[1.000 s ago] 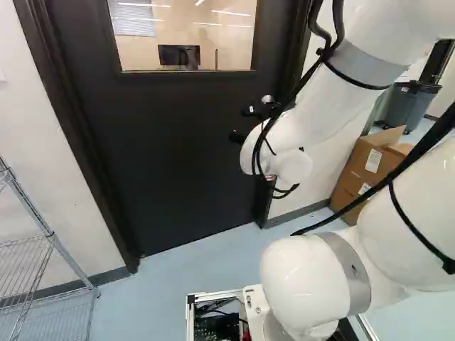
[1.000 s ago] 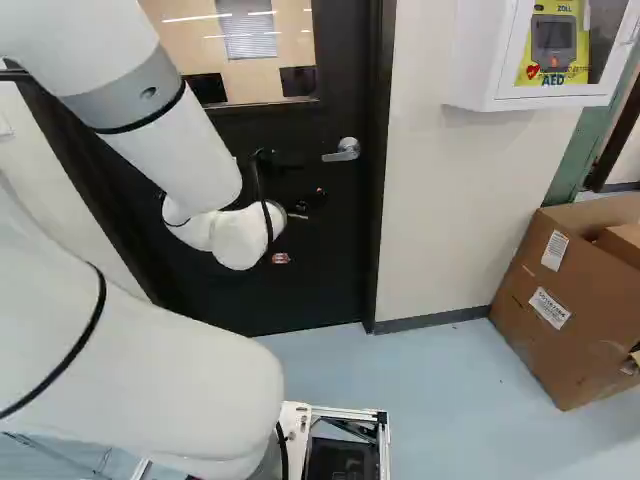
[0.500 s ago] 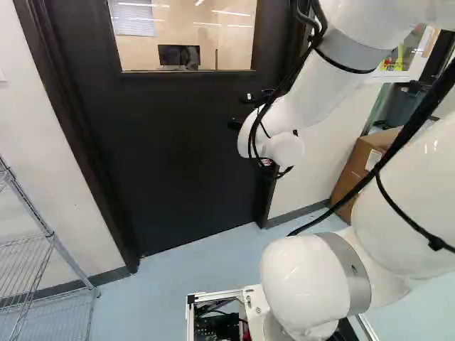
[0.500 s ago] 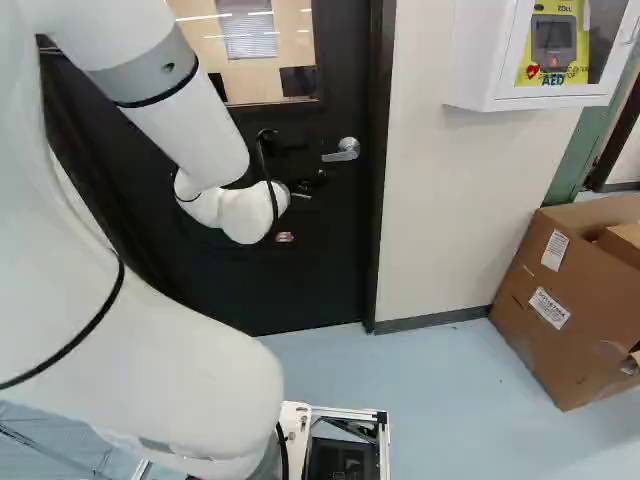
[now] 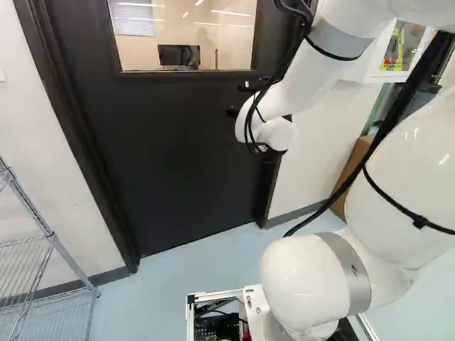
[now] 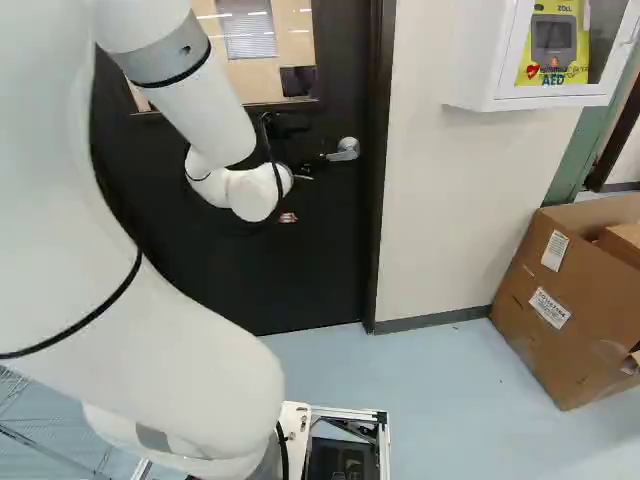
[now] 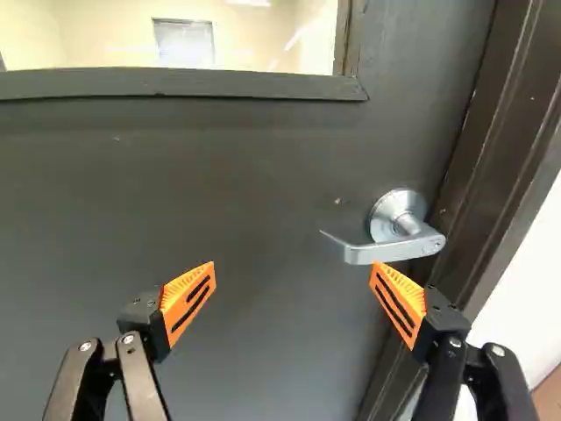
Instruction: Open the door and move inside
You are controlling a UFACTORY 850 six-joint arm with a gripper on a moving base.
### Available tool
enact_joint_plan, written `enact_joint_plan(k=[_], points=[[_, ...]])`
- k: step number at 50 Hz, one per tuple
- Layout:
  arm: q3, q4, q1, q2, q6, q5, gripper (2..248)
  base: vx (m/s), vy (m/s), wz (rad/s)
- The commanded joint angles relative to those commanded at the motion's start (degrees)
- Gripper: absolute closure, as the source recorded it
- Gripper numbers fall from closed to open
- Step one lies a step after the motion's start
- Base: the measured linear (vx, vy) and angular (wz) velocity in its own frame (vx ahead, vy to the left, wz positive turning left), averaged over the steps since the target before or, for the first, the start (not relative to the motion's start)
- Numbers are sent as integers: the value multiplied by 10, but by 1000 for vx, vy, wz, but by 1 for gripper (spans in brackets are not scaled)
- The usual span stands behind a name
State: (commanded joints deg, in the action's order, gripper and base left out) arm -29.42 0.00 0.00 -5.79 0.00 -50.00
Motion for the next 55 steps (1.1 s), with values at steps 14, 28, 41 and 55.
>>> enact_joint_plan(k=[14, 28, 41, 55], points=[[-40, 0, -1, 22, 0, 8, 3, 0, 0, 0], [-84, 0, -6, 49, 0, 45, 3, 0, 0, 0], [-127, 0, -13, 75, 0, 86, 3, 0, 0, 0], [-152, 0, -24, 91, 0, 114, 3, 0, 0, 0]])
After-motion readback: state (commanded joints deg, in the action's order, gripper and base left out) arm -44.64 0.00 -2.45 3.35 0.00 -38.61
